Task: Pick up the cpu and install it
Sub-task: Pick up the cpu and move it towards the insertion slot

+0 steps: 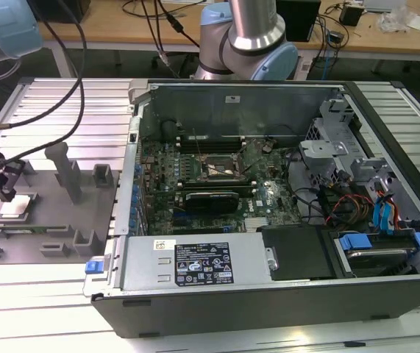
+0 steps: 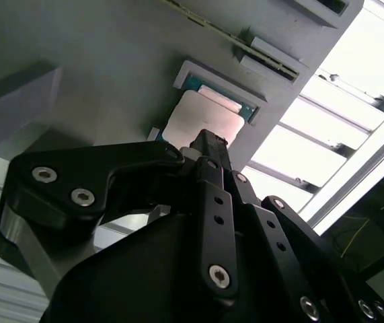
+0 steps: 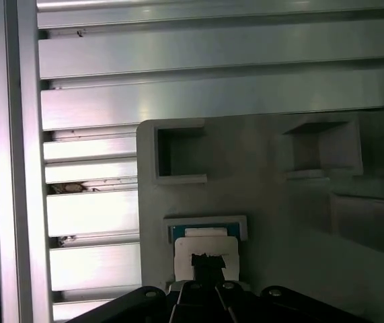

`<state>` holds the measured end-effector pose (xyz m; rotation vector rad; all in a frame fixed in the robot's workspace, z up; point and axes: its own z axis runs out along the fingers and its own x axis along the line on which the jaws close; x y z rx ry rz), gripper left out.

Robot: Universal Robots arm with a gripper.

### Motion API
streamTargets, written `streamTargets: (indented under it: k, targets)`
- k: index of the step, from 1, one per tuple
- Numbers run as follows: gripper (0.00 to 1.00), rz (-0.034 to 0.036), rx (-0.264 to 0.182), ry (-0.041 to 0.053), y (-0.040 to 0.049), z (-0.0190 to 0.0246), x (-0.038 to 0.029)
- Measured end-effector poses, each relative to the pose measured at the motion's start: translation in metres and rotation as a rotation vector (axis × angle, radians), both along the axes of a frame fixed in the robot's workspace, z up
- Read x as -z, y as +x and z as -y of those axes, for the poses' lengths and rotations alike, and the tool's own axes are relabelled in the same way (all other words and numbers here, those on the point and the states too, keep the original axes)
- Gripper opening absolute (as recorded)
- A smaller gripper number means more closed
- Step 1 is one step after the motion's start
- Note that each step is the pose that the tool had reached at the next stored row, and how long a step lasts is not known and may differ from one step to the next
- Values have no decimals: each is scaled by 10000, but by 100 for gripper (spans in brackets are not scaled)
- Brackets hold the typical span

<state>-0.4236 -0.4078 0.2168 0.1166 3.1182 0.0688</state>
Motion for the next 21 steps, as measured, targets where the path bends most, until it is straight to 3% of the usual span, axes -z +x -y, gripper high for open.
streamTargets:
  k: [4, 13, 19, 21]
  targets:
    - [11, -1, 3, 0, -1, 24, 11]
    - [11, -1, 3, -1, -1, 28, 13]
    - [48, -1, 2, -1, -1, 30, 14]
    - [54, -1, 2, -1, -1, 30, 14]
